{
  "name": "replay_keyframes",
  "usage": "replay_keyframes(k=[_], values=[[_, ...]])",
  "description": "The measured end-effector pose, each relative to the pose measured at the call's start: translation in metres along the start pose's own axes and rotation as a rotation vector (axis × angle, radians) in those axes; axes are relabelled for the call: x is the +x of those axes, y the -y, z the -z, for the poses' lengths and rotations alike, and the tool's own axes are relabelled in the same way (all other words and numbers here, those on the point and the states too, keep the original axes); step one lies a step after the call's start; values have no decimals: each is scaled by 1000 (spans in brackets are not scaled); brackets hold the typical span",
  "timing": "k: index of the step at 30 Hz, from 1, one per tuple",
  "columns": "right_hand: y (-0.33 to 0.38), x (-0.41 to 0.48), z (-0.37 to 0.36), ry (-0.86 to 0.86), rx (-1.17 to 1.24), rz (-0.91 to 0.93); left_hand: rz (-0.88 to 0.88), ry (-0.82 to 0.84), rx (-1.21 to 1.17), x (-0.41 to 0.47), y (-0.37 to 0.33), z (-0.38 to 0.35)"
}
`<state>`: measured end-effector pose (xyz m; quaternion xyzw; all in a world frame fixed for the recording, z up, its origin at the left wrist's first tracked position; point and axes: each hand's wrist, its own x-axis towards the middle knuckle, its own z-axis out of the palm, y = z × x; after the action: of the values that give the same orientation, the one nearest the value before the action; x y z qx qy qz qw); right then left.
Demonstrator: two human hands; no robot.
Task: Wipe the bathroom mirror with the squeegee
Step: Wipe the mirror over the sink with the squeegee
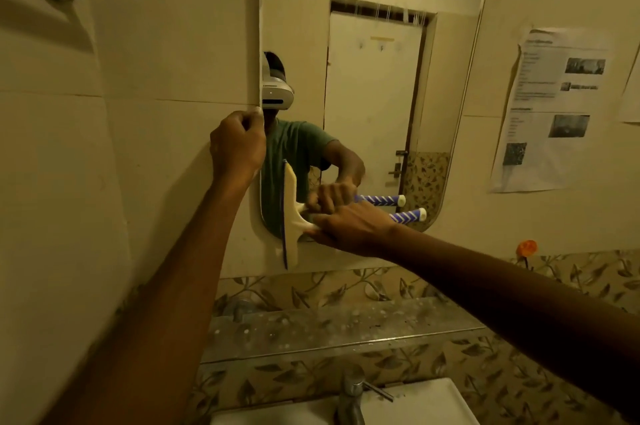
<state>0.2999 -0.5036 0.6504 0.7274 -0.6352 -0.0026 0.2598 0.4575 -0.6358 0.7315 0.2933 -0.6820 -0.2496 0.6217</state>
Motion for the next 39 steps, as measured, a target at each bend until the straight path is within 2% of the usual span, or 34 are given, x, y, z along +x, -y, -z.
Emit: replay_keyframes(k=[4,10,13,18,21,26,32,37,39], values=[[-27,-20,-3,-104,-13,5,53,-31,0,-2,-6,-4],[-89,-95,-20,-52,-111,-199,120,-72,-26,-9,-11,-12],[-85,-100,-21,-83,-145,-200,127,-112,-6,-11,-14,-15],[-30,-49,-12,-94,3,-87,194,-139,-67,-13,-21,-15],[-12,-28,-12,-124,-75,-81,211,-154,-64,-14,-25,-16],[-69,-72,-23,-153,-147,-42,246,-154,-111,-10,-21,-18],[-136,-136,-41,-101,-179,-234,240,-164,-142,-11,-20,-20],[-129,-135,-37,-100,-150,-243,241,-140,-157,-12,-22,-20],[-108,-116,-30,-136,-95,-180,225,-160,-110,-13,-24,-22]])
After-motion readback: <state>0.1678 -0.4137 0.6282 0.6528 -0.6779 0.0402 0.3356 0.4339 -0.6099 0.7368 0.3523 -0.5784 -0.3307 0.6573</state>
